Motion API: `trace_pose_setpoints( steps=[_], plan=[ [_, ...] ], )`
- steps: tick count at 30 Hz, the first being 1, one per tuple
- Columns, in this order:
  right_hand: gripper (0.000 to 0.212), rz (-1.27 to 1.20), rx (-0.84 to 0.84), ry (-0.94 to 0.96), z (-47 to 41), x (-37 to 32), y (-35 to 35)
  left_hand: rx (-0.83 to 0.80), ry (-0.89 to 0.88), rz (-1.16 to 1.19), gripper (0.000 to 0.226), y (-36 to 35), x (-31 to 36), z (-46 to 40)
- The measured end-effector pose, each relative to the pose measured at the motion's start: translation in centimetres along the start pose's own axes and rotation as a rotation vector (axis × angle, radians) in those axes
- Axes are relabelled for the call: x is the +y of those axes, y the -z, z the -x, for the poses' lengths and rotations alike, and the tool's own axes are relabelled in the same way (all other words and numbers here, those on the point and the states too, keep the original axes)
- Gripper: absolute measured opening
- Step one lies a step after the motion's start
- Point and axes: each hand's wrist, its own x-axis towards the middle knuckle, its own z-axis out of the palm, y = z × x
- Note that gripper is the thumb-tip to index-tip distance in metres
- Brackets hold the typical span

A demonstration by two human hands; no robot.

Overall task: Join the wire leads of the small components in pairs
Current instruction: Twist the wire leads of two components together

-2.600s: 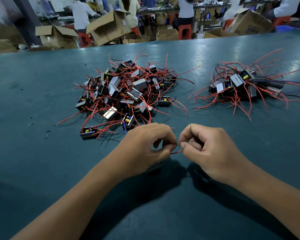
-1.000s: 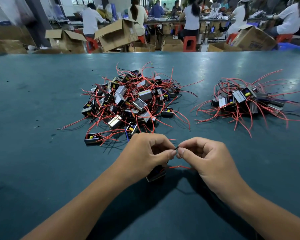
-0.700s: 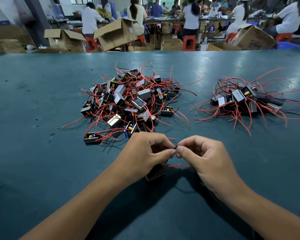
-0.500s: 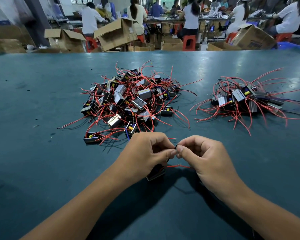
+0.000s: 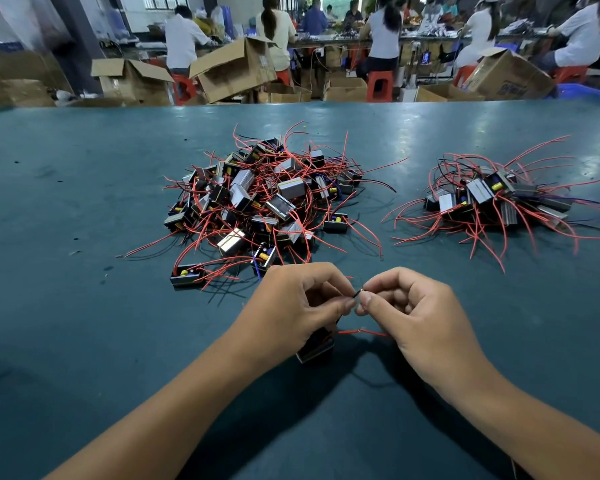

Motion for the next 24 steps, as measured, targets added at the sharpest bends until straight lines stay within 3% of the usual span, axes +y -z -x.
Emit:
trace_pose_setpoints(
  steps=[24],
  plan=[
    [0.014, -0.052, 0.042, 0.014, -0.35, 0.2, -0.25, 0.062, 0.011, 0.015, 0.009, -0.68, 0.5, 0.17]
  ],
)
